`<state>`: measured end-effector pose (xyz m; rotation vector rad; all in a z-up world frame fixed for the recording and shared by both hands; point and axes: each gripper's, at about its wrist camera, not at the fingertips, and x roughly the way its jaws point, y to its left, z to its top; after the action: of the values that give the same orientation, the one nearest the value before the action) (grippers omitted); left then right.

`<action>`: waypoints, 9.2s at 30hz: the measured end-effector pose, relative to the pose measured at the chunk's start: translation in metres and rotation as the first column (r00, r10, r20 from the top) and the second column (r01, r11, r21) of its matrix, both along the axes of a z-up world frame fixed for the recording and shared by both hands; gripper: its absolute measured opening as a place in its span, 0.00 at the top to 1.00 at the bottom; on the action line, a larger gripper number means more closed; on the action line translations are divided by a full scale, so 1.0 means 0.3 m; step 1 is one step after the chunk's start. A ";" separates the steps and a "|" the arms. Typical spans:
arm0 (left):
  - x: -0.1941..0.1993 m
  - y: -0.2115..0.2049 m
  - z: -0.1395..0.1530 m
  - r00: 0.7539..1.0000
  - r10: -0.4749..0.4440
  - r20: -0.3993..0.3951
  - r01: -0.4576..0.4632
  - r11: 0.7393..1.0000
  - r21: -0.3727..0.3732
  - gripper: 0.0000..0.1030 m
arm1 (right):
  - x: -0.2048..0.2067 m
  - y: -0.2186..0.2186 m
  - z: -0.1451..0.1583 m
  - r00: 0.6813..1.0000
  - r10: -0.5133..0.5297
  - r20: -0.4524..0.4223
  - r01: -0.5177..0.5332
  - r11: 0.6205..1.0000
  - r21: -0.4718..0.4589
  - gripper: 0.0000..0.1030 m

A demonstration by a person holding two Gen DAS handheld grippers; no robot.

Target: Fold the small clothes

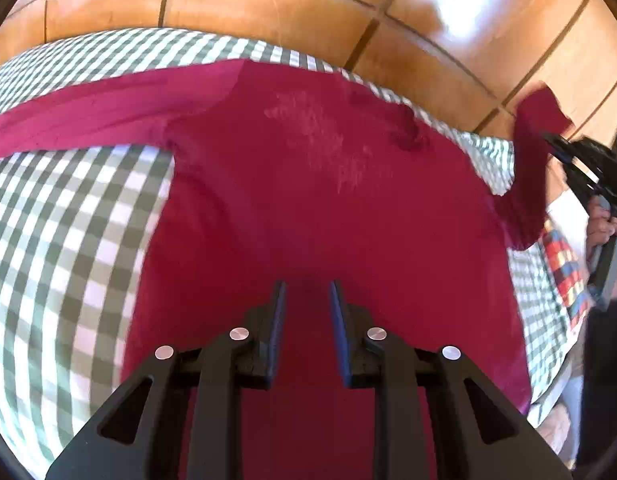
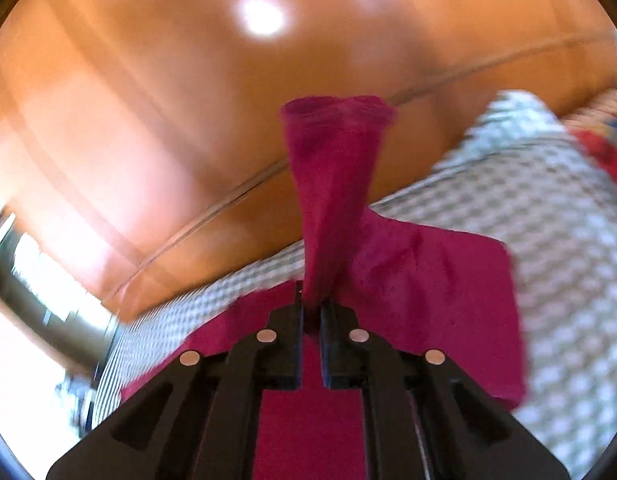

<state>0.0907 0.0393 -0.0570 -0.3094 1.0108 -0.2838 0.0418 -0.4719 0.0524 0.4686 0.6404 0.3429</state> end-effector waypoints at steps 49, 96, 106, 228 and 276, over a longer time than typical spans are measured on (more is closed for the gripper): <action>0.470 0.059 -0.008 0.990 0.126 0.071 -0.133 0.985 0.107 0.80 | -0.228 -0.021 -0.267 0.984 -0.168 -0.059 0.122 0.879 -0.461 0.33; 0.271 0.899 0.283 0.785 0.598 0.161 -0.531 0.784 -0.322 0.94 | -0.118 0.335 -0.519 0.991 -0.046 -0.125 -0.033 0.826 -0.563 0.02; 0.372 0.032 0.217 0.971 0.104 0.214 -0.060 0.978 -0.200 0.94 | -0.121 0.328 -0.520 0.992 -0.040 -0.121 -0.033 0.836 -0.548 0.02; 0.248 -0.010 0.018 0.960 0.142 0.240 -0.207 0.941 0.268 0.93 | -0.029 0.197 -0.440 0.996 -0.077 -0.043 0.044 0.855 -0.516 0.46; -0.091 0.111 -0.044 0.976 0.126 0.179 -0.170 0.953 0.252 0.50 | -0.420 0.025 -0.454 0.975 -0.123 -0.184 0.021 0.880 -0.475 0.09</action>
<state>0.0633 0.0725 -0.0702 -0.1142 0.8482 -0.0330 -0.0843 -0.4645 -0.0836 0.0575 0.8811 0.0561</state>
